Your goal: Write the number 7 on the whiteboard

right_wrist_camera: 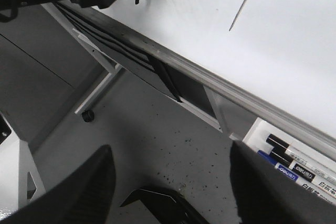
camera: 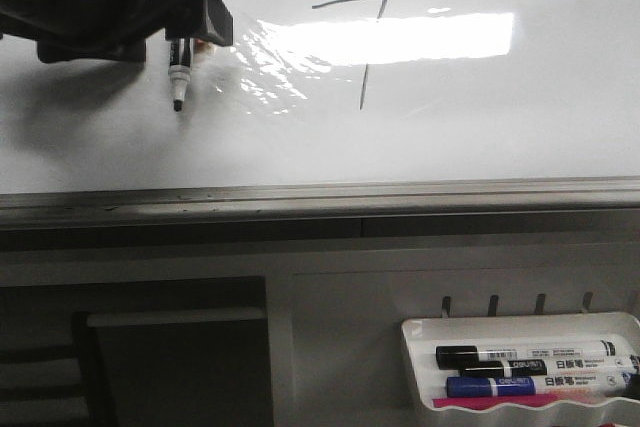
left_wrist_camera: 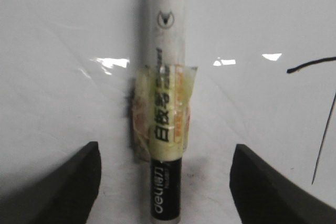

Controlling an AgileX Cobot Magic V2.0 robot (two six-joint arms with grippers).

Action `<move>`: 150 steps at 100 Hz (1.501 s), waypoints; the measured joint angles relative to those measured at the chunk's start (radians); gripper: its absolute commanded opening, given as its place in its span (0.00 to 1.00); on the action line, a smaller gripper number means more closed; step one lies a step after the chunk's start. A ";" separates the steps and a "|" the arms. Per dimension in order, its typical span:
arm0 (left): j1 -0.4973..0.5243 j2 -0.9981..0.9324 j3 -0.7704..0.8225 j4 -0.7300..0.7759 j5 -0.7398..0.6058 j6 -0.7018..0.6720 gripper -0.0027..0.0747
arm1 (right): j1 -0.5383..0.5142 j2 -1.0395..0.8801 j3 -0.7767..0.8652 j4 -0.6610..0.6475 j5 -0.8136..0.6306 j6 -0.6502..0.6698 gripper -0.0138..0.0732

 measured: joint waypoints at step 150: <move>0.002 -1.388 0.576 0.064 0.235 0.259 0.01 | -0.001 -0.945 0.663 0.153 -0.625 -0.084 0.09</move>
